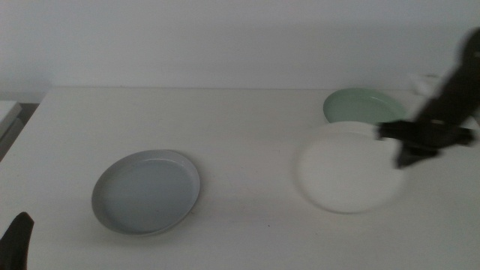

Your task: Stack the three bowls on top of each other.

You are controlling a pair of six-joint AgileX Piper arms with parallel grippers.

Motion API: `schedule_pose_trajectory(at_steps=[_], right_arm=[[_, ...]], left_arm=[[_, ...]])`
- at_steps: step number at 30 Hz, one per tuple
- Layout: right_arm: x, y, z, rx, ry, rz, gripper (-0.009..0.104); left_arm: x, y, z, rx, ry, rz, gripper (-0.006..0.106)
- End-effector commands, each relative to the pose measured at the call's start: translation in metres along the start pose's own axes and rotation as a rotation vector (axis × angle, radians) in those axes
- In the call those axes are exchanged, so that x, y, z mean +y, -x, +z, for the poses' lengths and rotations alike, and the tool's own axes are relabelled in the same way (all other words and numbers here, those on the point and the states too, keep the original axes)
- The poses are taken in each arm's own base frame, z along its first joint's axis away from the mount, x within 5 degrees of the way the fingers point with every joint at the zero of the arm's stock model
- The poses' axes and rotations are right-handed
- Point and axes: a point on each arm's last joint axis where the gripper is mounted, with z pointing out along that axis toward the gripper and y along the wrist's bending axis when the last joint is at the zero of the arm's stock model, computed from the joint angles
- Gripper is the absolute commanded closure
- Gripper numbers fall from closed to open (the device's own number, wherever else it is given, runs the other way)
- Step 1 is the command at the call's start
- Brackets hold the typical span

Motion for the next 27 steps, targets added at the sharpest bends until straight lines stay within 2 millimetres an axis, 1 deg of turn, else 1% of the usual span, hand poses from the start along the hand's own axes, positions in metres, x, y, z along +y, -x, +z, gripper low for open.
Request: schedule_pose_trajectory(at_steps=[1,3,5,8,11,13,15,17,18,19,22,24,25,26,27], right_arm=[[0.03,0.013,0.014,0.029,0.041,-0.047,0.097],[0.048,0.024,0.029,0.046,0.067,-0.074,0.097],[0.061,0.033,0.044,0.058,0.09,-0.103,0.097],[0.073,0.042,0.064,0.082,0.123,-0.123,0.097],[0.075,0.047,0.079,0.104,0.133,-0.12,0.097],[0.075,0.047,0.086,0.124,0.132,-0.138,0.097],[0.074,0.047,0.089,0.13,0.128,-0.139,0.097],[0.074,0.047,0.09,0.133,0.124,-0.141,0.092],[0.074,0.047,0.09,0.131,0.124,-0.141,0.086],[0.074,0.048,0.089,0.126,0.125,-0.147,0.078],[0.075,0.052,0.083,0.118,0.126,-0.155,0.045],[0.07,0.061,0.068,0.103,0.122,-0.154,0.021],[0.066,0.068,0.058,0.079,0.117,-0.154,0.012],[0.06,0.075,0.046,0.049,0.105,-0.152,0.003],[0.052,0.083,0.036,0.012,0.086,-0.14,0.002]], left_arm=[[0.0,0.001,0.0,-0.012,-0.006,0.003,0.007],[0.0,0.001,0.0,-0.012,-0.006,0.003,0.007],[0.0,0.001,0.0,-0.012,-0.006,0.003,0.007],[0.0,0.001,0.0,-0.012,-0.006,0.003,0.007],[0.0,0.001,0.0,-0.012,-0.006,0.003,0.007],[0.0,0.001,0.0,-0.012,-0.006,0.003,0.007],[0.0,0.001,0.0,-0.012,-0.006,0.003,0.007],[0.0,0.001,0.0,-0.012,-0.006,0.003,0.007],[0.0,0.001,0.0,-0.012,-0.006,0.003,0.007],[0.0,0.001,0.0,-0.012,-0.006,0.003,0.007],[0.0,0.001,0.0,-0.012,-0.006,0.003,0.007],[0.0,0.001,0.0,-0.012,-0.006,0.003,0.007],[0.0,0.001,0.0,-0.012,-0.006,0.003,0.007],[0.0,0.001,0.0,-0.012,-0.006,0.003,0.007],[0.0,0.001,0.0,-0.012,-0.006,0.003,0.007]])
